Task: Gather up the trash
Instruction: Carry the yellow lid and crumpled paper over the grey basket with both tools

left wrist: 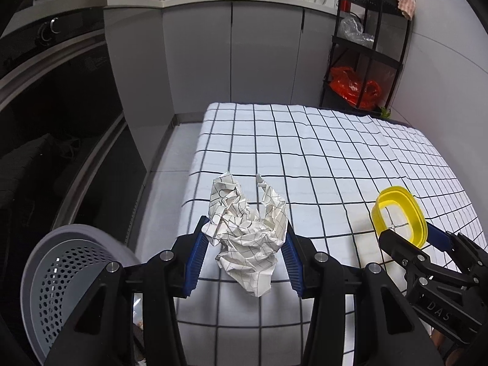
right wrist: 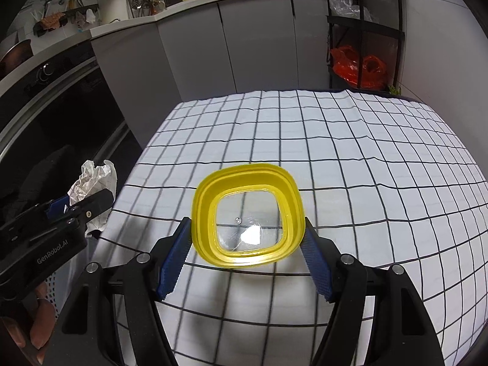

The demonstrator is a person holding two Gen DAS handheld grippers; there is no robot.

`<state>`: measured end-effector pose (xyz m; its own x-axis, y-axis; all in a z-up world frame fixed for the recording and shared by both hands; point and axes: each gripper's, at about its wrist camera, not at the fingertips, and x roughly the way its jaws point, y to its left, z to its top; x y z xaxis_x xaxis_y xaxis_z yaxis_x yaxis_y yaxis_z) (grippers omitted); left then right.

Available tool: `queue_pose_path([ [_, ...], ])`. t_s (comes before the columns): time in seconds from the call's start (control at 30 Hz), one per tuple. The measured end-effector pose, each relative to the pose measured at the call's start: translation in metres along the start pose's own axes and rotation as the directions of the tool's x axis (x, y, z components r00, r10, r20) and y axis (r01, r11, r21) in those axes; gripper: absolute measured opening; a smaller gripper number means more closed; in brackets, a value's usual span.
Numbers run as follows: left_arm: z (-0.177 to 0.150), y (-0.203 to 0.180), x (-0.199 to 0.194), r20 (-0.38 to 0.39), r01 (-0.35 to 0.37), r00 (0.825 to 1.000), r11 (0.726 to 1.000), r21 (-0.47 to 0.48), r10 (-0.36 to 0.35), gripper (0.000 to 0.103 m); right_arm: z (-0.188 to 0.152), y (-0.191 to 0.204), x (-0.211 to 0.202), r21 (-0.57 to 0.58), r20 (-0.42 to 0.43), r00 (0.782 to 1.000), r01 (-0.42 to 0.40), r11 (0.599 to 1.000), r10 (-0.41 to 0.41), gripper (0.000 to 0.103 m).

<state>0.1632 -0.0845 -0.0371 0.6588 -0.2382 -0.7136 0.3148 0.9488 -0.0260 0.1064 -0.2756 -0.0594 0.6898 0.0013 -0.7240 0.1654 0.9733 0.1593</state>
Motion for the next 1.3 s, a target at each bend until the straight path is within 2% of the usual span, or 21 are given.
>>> queue_pose_path([
  [0.4,-0.021,0.052,-0.062,0.053,-0.044,0.998,0.998,-0.045,0.046,0.045,-0.009,0.066,-0.027,-0.037,0.030,0.993,-0.110,0.993,0.111,0.067],
  [0.53,-0.031,0.077,-0.084,0.065,-0.075,0.995,0.993,-0.092,0.081,0.045,-0.016,0.094,-0.033,-0.070,0.026,0.988,-0.153,0.986,0.155,0.067],
  [0.67,-0.041,0.095,-0.100,0.075,-0.126,0.988,0.987,-0.096,0.133,0.045,-0.021,0.121,-0.038,-0.094,0.016,0.977,-0.209,0.973,0.212,0.067],
  [1.03,-0.074,0.149,-0.131,0.031,-0.254,0.965,0.954,-0.158,0.261,0.045,-0.037,0.183,-0.039,-0.140,-0.038,0.940,-0.340,0.930,0.338,0.067],
  [1.3,-0.089,0.175,-0.143,0.013,-0.273,0.959,0.936,-0.222,0.283,0.046,-0.047,0.216,-0.035,-0.191,-0.081,0.923,-0.384,0.903,0.376,0.067],
])
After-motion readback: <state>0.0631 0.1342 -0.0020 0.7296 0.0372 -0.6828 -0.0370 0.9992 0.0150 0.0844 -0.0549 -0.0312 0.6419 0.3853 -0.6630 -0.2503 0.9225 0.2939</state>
